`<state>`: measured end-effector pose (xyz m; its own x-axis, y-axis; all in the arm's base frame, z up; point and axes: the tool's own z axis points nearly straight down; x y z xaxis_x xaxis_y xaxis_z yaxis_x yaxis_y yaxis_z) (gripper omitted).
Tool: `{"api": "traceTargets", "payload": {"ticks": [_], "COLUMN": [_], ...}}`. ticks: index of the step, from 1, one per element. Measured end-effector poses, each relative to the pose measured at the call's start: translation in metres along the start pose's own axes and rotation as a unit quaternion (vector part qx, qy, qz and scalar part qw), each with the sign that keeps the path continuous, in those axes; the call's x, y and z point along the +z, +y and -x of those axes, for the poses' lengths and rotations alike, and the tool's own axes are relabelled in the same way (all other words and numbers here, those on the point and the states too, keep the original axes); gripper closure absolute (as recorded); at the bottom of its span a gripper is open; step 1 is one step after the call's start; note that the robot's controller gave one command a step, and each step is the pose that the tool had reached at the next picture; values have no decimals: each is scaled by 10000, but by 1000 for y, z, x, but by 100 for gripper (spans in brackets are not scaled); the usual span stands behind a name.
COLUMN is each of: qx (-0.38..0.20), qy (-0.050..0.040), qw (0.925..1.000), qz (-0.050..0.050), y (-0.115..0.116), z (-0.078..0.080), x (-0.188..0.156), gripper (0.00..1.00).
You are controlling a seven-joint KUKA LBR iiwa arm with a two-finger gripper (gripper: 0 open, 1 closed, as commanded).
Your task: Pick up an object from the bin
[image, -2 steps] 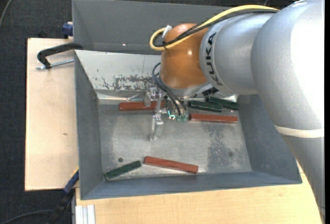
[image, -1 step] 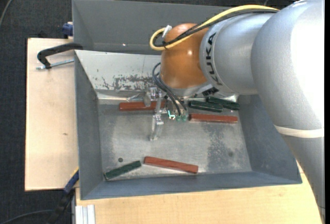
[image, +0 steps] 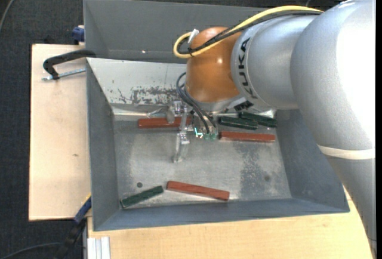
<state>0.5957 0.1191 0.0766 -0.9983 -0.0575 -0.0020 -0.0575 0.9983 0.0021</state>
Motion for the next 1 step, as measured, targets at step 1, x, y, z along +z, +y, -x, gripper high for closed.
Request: {"api": "traceTargets", "payload": {"ticks": [1], "qx": [2], "qy": [0], "qw": [10000], "qz": [1], "y": [0], "z": [0], "x": [0], "gripper": [0]}}
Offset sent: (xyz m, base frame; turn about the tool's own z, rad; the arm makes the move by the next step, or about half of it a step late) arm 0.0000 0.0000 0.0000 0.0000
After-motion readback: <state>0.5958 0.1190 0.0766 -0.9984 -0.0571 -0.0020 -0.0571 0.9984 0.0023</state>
